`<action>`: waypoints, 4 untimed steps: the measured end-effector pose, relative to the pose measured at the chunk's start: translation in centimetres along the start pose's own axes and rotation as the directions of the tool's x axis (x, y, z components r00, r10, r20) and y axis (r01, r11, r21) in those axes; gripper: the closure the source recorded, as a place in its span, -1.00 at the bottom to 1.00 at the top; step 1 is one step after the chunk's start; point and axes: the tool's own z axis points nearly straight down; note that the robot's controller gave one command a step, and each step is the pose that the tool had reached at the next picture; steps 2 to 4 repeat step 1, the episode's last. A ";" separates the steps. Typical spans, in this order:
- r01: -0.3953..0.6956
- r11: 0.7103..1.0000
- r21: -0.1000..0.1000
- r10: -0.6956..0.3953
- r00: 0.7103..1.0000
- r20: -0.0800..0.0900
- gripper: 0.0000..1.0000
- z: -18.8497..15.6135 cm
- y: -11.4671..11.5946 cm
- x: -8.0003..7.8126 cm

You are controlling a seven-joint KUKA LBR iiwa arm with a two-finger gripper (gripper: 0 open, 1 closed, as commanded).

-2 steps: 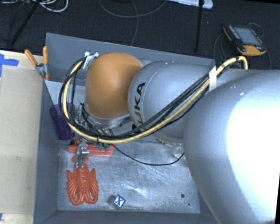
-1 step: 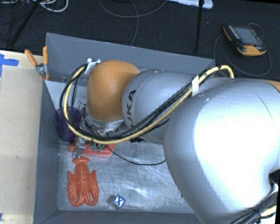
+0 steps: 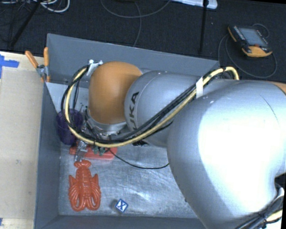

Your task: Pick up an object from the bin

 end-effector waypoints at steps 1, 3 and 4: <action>0.095 0.995 0.003 -0.095 0.995 -0.008 1.00 -3.6 -0.2 1.1; 0.095 0.995 0.003 -0.095 0.995 -0.008 1.00 -3.6 -0.2 1.1; 0.095 0.995 0.003 -0.095 0.995 -0.008 1.00 -3.6 -0.2 1.1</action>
Offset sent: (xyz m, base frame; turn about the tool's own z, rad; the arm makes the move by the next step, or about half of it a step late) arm -0.0070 -0.0141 0.0325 -0.2675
